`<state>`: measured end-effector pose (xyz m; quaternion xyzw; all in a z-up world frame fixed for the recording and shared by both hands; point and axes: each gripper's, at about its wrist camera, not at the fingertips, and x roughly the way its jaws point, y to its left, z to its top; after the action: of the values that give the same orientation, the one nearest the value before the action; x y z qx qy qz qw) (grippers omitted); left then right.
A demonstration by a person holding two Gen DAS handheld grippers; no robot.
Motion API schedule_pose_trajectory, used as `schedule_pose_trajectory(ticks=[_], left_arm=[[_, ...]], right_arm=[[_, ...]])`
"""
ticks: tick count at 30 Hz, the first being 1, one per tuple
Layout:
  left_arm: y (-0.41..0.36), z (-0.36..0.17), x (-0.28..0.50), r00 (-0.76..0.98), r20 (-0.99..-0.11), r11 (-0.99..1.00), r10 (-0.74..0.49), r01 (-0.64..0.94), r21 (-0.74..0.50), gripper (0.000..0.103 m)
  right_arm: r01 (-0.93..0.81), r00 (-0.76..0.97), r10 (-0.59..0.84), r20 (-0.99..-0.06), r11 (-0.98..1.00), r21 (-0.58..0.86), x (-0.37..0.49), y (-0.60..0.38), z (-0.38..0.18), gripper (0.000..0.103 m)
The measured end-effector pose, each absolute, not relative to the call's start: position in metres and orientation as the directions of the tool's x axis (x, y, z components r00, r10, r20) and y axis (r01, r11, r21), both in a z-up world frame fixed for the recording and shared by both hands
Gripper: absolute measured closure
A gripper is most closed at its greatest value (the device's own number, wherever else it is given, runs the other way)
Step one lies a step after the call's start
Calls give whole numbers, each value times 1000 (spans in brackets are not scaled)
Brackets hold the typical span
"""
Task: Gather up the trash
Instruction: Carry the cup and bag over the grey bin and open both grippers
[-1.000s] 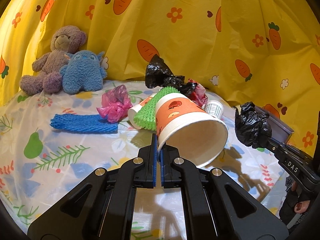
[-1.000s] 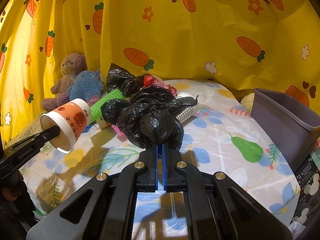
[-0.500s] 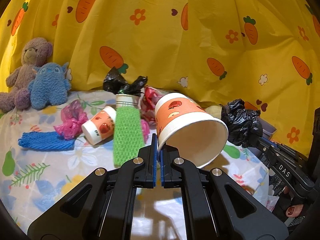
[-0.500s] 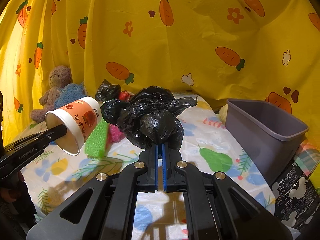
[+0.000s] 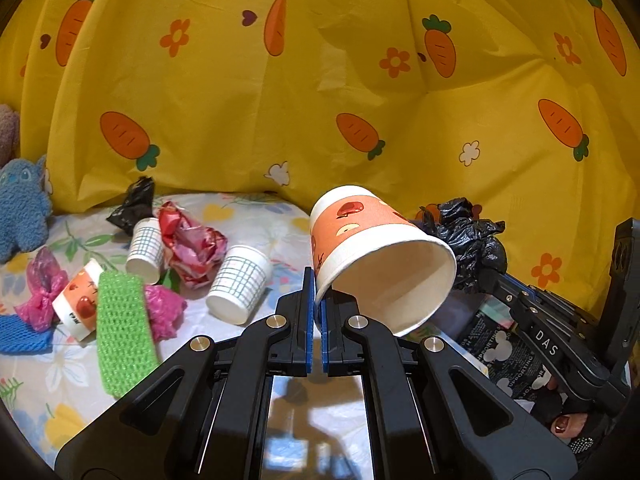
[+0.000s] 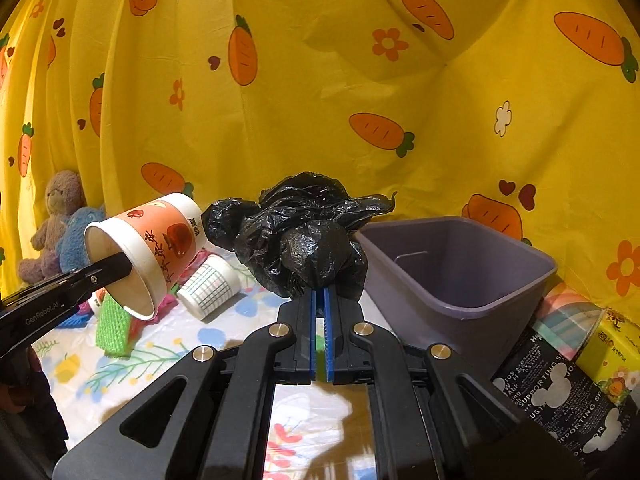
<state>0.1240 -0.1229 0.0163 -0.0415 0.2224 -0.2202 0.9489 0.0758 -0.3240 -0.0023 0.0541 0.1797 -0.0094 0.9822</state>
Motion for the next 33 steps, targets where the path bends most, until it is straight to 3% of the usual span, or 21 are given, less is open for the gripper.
schedule_pose_trajectory(ticks=[8,14,33], left_arm=[[-184,37,156,757,-380,843,-531,515,-153,101],[-233,36,188,691,-387,782,-610,605,-151,101],[-310,-8,263,524,-487,690,-698,673,-266,101]], right_arm=[[192,934,-151,-324,976,99,94,-372,11,99],[296,902,-239,-359,948,114,117,-407,4,99],[402,834,-313,-454,909,112,149,-442,-22,99]])
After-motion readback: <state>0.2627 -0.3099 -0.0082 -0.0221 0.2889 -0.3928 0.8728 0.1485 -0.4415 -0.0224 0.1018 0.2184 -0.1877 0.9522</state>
